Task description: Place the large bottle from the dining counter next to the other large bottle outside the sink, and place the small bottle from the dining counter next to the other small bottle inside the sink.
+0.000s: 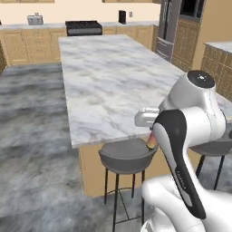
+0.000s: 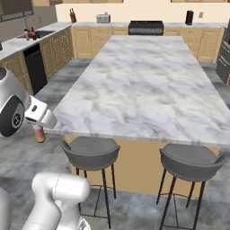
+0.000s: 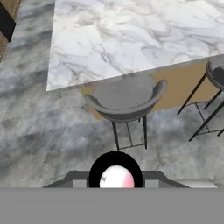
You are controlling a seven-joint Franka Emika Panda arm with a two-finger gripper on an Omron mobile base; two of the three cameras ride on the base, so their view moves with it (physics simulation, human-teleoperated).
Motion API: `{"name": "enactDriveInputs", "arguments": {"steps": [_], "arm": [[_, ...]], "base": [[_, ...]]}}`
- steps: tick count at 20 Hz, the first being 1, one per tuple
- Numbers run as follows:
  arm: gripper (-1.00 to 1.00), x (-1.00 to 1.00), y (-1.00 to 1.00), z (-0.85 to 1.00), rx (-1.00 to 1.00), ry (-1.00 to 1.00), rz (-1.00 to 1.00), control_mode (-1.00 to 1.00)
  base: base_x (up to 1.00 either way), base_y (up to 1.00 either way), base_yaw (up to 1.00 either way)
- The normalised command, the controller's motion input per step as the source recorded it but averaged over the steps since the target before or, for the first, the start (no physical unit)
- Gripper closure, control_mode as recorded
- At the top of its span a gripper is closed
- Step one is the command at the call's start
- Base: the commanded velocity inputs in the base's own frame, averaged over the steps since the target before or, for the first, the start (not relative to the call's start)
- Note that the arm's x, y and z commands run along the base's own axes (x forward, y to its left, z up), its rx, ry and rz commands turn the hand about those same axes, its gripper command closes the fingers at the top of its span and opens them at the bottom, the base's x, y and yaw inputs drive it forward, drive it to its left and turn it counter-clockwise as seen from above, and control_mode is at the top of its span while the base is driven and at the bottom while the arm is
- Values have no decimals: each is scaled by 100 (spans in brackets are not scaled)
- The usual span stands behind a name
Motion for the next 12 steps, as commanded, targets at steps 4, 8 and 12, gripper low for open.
{"name": "enactDriveInputs", "arguments": {"steps": [4,8,12], "arm": [[100,0,0,0,0,0,0,100],[100,0,0,0,0,0,0,100],[100,0,0,0,0,0,0,100]], "base": [[10,100,0],[37,98,2],[79,94,2]]}}
